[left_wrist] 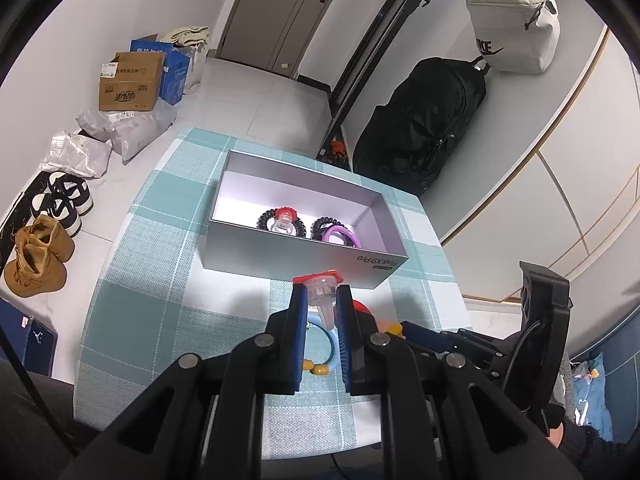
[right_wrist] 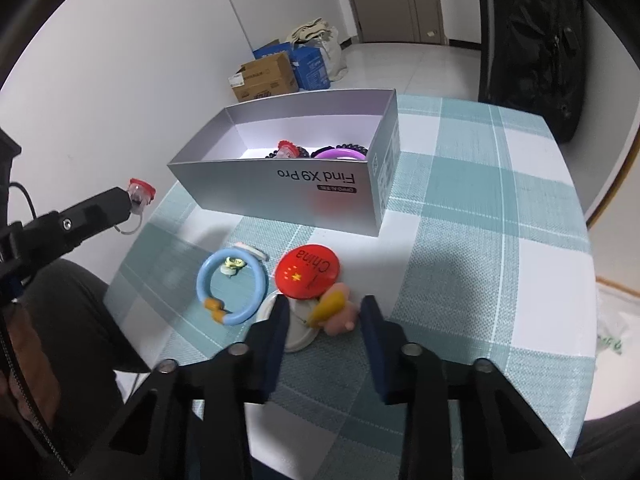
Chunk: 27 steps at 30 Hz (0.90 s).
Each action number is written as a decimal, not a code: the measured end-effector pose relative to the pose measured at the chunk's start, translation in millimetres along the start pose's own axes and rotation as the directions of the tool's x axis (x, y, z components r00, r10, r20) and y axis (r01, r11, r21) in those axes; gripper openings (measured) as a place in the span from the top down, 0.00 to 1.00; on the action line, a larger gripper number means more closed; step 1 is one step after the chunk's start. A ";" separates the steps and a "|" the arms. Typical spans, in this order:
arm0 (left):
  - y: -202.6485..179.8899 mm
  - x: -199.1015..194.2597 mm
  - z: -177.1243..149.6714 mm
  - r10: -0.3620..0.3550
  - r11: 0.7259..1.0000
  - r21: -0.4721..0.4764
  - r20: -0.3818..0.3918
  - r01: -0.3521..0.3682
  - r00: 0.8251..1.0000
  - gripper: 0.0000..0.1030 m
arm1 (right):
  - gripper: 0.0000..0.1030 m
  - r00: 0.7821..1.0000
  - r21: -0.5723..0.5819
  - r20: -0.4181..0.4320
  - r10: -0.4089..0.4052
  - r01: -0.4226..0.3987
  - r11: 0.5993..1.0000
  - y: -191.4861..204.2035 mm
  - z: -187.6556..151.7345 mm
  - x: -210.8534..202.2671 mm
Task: Organize jewelry
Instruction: 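Grasp another red-and-white pacifier with the left tool and lift it, then grasp the pink-and-yellow duck toy with the right tool while the left tool holds the pacifier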
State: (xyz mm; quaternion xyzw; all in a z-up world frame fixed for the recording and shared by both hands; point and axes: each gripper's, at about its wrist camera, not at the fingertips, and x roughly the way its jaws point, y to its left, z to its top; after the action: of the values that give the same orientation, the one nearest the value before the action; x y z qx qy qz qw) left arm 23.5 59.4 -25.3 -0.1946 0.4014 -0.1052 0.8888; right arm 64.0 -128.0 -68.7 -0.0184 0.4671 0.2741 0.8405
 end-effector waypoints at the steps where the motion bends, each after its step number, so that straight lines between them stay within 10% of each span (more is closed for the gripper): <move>1: 0.5 -0.4 0.3 -0.002 1.000 -0.002 0.000 0.002 1.000 0.91 | 0.76 1.000 -0.003 -0.003 -0.002 0.002 1.000 0.1 -0.1 0.7; 27: 1.2 2.6 17.8 0.003 1.000 0.000 -0.007 -0.003 1.000 0.91 | 0.77 0.989 0.039 0.105 0.104 -0.109 0.993 -2.0 14.1 -31.0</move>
State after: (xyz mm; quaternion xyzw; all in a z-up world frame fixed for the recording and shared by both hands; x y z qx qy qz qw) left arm 38.7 64.2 -16.9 -0.1937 0.4045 -0.1047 0.8876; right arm 63.1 -139.5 -36.5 0.0395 0.4297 0.3086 0.8477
